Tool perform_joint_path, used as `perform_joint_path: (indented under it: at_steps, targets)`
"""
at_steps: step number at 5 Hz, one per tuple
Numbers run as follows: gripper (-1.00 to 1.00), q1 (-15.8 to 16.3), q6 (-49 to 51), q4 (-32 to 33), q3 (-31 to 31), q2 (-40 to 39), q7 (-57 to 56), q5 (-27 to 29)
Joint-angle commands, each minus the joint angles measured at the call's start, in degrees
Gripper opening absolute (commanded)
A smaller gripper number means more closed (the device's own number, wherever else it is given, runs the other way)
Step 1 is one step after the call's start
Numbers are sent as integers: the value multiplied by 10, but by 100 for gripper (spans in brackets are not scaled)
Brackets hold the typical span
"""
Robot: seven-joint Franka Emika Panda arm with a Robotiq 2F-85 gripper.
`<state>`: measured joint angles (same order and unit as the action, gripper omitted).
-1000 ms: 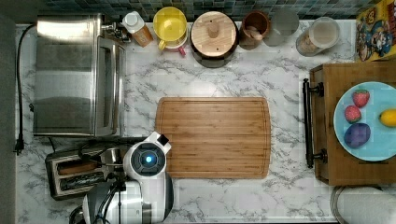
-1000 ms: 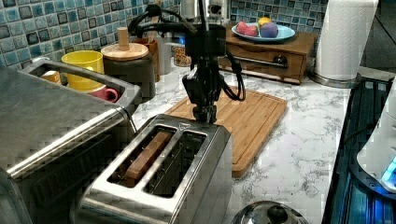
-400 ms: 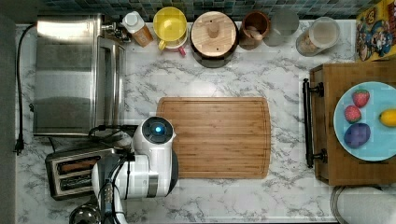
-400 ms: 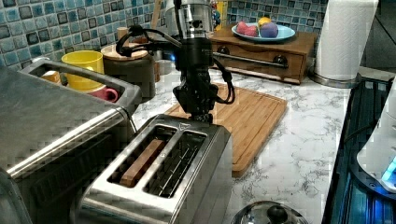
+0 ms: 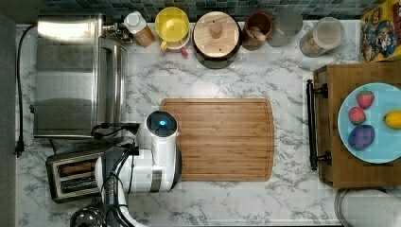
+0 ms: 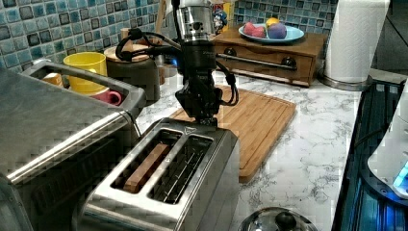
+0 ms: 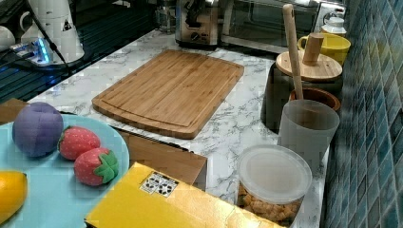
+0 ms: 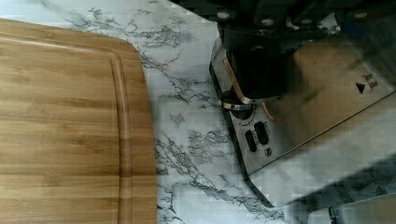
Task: Turn on the toaster.
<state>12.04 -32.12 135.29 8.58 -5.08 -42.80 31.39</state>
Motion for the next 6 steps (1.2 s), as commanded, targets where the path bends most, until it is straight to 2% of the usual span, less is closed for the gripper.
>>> perform_joint_path:
  at_steps: [1, 2, 6]
  targets:
    - [-100, -32, -107, 3, -18, -66, 36, -20]
    - [-100, -17, -106, 2, -33, -66, 33, -17]
    - [-100, -13, -106, 2, -36, -66, 33, -16]
